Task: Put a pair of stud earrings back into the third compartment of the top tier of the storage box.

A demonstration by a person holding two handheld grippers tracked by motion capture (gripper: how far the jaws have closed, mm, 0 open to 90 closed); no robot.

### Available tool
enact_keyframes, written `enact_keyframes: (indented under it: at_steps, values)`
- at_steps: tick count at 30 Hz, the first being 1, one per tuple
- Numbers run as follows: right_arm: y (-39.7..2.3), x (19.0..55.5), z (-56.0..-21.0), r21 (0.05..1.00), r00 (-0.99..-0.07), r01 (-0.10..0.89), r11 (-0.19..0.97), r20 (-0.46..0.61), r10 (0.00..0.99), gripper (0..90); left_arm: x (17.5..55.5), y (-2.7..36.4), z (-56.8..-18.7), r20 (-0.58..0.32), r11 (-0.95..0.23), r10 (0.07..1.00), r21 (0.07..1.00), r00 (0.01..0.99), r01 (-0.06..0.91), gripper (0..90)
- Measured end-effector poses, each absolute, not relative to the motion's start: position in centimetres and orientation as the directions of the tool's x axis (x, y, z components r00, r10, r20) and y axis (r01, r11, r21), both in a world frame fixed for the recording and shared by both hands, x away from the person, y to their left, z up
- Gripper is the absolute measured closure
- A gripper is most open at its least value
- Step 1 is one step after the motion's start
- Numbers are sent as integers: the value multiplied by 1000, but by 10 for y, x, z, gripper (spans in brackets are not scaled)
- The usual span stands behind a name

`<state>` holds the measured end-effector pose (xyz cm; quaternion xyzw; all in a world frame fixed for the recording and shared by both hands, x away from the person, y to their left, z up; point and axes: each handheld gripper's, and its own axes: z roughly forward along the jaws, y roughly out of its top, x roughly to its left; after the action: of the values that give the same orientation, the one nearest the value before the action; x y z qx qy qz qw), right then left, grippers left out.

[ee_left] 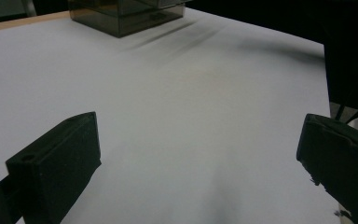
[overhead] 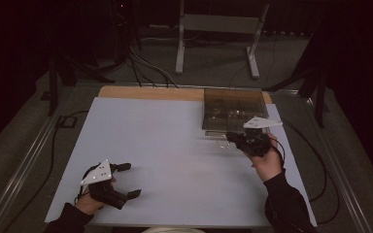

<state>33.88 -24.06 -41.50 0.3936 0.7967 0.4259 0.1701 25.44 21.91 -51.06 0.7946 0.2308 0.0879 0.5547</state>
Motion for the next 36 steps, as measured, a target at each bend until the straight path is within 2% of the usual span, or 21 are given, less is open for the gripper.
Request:
enact_keyframes:
  at_steps: [14,36]
  values:
    - [-286,352,-401,829,-517,505,242,66,853,872,254,219,-510,-116,-278,459,923,881,266,5]
    - [-347,381,-411,809,-293,582,85,110,950,871,254,218,-510,-113,-282,463,922,879,266,5]
